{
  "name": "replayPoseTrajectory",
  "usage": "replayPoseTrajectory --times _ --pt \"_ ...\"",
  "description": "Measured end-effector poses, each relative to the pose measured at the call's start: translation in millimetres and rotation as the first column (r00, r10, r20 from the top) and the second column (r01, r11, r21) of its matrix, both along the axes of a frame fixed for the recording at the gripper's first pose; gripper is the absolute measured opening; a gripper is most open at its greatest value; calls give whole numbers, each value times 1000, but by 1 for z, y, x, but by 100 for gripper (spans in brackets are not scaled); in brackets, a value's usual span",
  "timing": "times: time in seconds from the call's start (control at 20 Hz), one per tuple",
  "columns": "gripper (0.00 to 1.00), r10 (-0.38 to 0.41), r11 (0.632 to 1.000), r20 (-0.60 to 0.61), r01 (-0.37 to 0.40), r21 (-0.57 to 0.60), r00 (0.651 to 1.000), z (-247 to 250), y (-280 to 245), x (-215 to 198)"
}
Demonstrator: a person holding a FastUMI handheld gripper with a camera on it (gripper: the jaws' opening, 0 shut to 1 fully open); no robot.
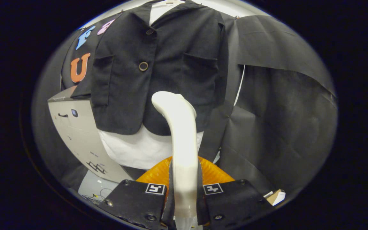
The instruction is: Iron the clothes twice with a garment steamer, once on the left side and once on the right side.
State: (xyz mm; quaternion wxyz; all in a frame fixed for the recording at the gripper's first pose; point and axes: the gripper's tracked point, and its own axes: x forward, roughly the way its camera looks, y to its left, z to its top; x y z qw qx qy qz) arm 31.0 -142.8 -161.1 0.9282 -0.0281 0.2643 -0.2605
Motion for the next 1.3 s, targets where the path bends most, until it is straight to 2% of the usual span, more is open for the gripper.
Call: replayPoseTrajectory --times 0.4,0.7,1.05,1.3 --pt "30 -82 995 -65 86 60 995 -42 10 -28" --pt "30 -114 989 -56 119 93 992 -28 36 -65" --pt "30 -85 994 5 84 74 996 26 53 -99" --pt "30 23 999 62 -25 41 998 65 56 -115"
